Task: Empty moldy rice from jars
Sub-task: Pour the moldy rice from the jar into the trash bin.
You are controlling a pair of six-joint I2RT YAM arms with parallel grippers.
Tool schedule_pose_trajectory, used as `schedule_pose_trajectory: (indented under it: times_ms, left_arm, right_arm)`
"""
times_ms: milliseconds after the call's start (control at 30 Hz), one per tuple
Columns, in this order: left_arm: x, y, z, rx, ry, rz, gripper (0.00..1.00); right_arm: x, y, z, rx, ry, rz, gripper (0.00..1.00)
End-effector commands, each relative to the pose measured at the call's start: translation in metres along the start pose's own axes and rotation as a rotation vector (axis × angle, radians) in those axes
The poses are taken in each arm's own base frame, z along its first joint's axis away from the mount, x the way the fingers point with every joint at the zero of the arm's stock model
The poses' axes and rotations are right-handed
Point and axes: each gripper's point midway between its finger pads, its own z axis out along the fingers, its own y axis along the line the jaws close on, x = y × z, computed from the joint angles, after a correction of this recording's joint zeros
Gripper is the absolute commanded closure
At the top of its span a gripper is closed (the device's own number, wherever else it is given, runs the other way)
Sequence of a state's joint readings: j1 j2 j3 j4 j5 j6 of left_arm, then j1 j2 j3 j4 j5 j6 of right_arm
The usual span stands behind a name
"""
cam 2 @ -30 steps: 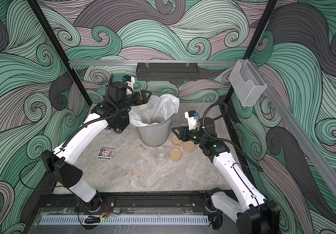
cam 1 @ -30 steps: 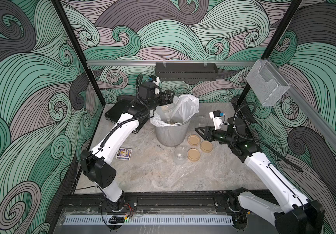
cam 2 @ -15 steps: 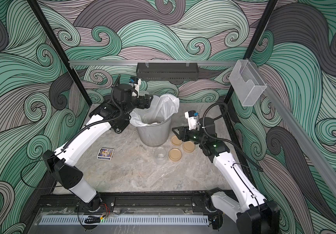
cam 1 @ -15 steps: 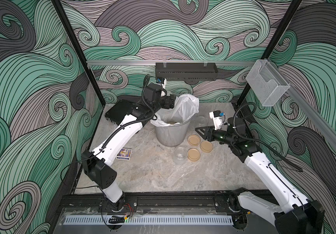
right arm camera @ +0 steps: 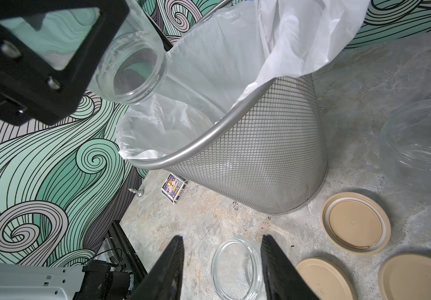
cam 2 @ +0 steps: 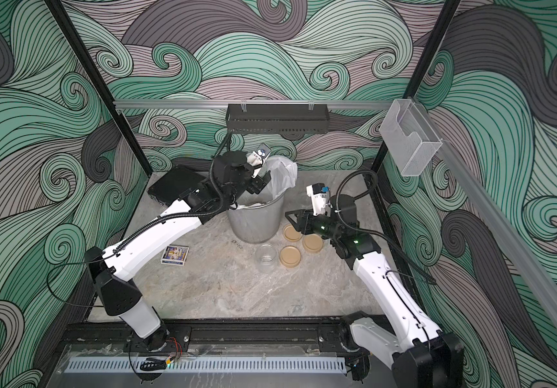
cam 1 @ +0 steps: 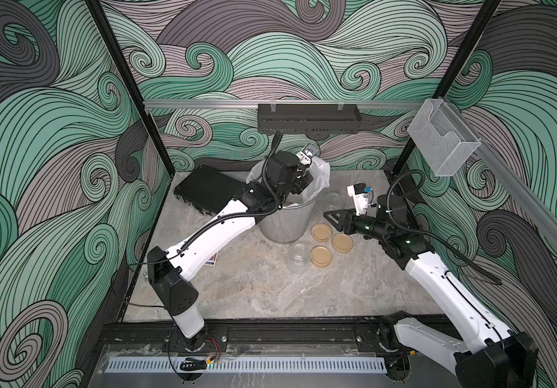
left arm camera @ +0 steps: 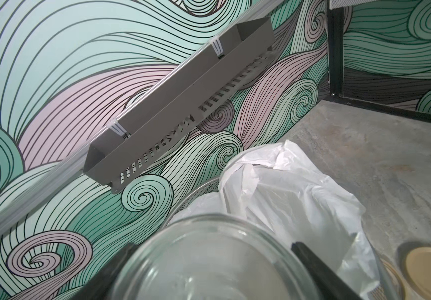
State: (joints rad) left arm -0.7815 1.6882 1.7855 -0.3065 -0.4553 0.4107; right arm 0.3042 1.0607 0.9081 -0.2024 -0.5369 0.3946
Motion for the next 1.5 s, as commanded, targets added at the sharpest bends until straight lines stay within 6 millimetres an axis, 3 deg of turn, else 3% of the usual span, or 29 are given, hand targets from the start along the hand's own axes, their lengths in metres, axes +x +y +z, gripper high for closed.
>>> schedule_pose_trajectory:
  times_ms: [0,567,833,1167,1467]
  left_arm:
    - [-0.023,0.03,-0.005,-0.12,-0.064,0.021,0.42]
    - [-0.03,0.043,-0.007,-0.155,-0.088,-0.1,0.42]
    - [-0.024,0.071,-0.011,-0.109,-0.092,-0.399,0.42]
    - [0.005,0.104,-0.004,0.024,-0.086,-0.89,0.42]
    - [0.002,0.111,-0.015,0.084,-0.143,-1.057,0.43]
  right_arm:
    - [-0.007,0.004,-0.002,-0.013,-0.016,-0.01,0.52]
    - [-0.007,0.005,-0.002,-0.015,-0.018,-0.012,0.52]
    - [-0.008,0.006,-0.002,-0.018,-0.017,-0.014,0.52]
    - [-0.008,0.006,-0.003,-0.012,-0.021,-0.014,0.52]
    - [-0.013,0.011,-0.004,-0.036,-0.039,-0.015,0.52]
